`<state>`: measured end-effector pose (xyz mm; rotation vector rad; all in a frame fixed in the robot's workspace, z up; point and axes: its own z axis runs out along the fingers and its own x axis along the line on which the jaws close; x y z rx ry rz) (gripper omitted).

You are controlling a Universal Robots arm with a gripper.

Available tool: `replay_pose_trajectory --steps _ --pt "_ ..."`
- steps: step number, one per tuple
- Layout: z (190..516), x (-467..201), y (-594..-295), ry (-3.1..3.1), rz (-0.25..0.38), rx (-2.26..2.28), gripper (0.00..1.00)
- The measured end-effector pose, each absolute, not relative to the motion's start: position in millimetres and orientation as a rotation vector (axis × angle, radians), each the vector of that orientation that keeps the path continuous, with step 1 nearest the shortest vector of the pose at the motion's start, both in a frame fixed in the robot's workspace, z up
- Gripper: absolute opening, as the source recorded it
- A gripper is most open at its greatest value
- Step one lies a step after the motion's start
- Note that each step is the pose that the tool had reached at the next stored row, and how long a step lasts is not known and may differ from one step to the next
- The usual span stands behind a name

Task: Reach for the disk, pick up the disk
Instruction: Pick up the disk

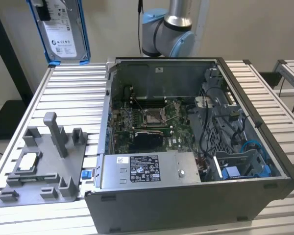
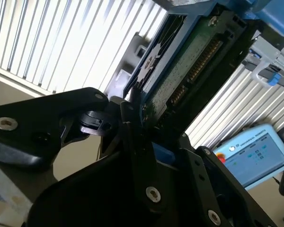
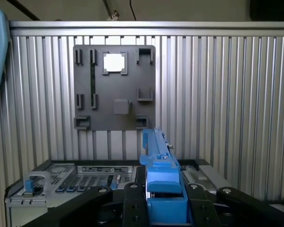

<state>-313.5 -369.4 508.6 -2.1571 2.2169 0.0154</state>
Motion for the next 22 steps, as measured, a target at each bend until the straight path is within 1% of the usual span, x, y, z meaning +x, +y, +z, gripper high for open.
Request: replay_pose_trajectory --steps 22 --pt "508.6 -212.9 -369.4 2.217 0.016 -2.157 0.00"
